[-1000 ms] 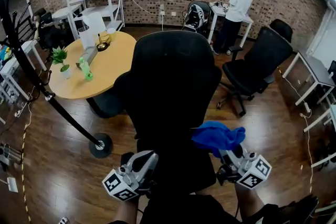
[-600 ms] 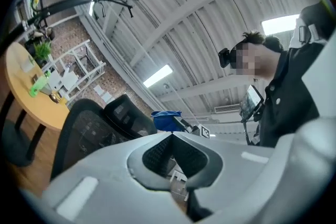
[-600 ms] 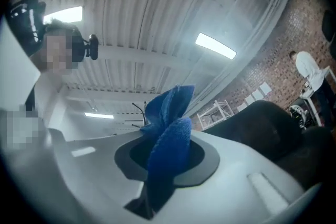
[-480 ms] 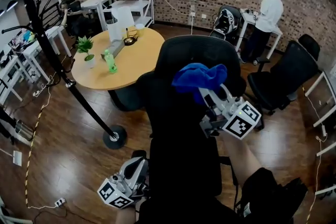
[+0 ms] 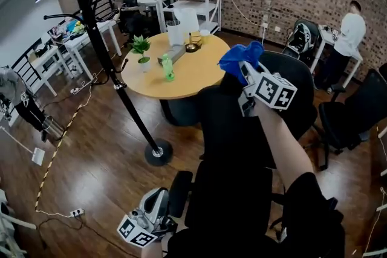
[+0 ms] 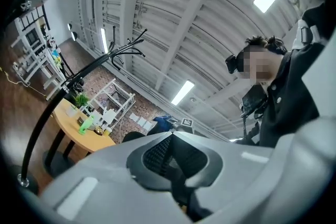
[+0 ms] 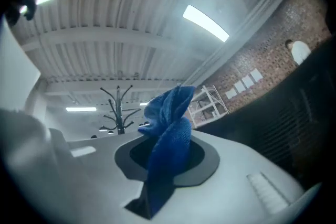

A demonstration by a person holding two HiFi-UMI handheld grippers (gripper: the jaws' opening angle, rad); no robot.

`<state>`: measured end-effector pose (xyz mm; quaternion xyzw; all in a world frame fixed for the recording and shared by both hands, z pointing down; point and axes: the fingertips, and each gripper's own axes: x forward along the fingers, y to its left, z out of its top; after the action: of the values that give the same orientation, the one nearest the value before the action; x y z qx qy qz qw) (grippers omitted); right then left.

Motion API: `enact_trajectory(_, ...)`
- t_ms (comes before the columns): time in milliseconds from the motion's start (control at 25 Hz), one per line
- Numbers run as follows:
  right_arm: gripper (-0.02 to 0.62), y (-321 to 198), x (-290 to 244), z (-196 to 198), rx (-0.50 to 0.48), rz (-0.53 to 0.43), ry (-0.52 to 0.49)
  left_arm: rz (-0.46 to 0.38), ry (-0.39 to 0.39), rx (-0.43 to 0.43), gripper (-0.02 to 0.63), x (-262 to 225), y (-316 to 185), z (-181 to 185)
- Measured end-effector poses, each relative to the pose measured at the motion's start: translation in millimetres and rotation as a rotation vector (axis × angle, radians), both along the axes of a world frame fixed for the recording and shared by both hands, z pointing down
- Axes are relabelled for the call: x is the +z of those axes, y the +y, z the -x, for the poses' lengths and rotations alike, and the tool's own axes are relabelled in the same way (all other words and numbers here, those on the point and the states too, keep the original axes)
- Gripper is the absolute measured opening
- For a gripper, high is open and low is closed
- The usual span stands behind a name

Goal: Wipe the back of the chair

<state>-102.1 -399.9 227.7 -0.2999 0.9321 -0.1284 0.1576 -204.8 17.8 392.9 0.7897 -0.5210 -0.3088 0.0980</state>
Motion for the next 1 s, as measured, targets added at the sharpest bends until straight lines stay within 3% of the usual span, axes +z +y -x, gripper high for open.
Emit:
enact_trajectory(120,0.061,-14,16,-11,0.010,0.097,-0.034,0.013,0.002,-0.003,-0.006,4,2,8)
enact_trajectory(240,0.061,-19,17,-29,0.047,0.097,-0.030,0.010,-0.007,0.028,-0.006,0,-7,9)
enact_trajectory(400,0.061,-35,29,-87,0.165,0.126,-0.038,0.001,-0.013,0.105,-0.006,-3,-27,0)
enact_trajectory(600,0.061,-32,33,-169,0.275,0.110,-0.013,0.008,-0.021,0.241,-0.006,-1,-58,-27)
enact_trajectory(840,0.061,-9,36,-226,0.331,0.065,0.061,-0.024,-0.030,0.385,-0.006,-6,-82,-67)
enact_trajectory(1000,0.061,11,39,-283,0.426,0.056,0.069,-0.023,-0.030,0.435,-0.006,-7,-79,-82)
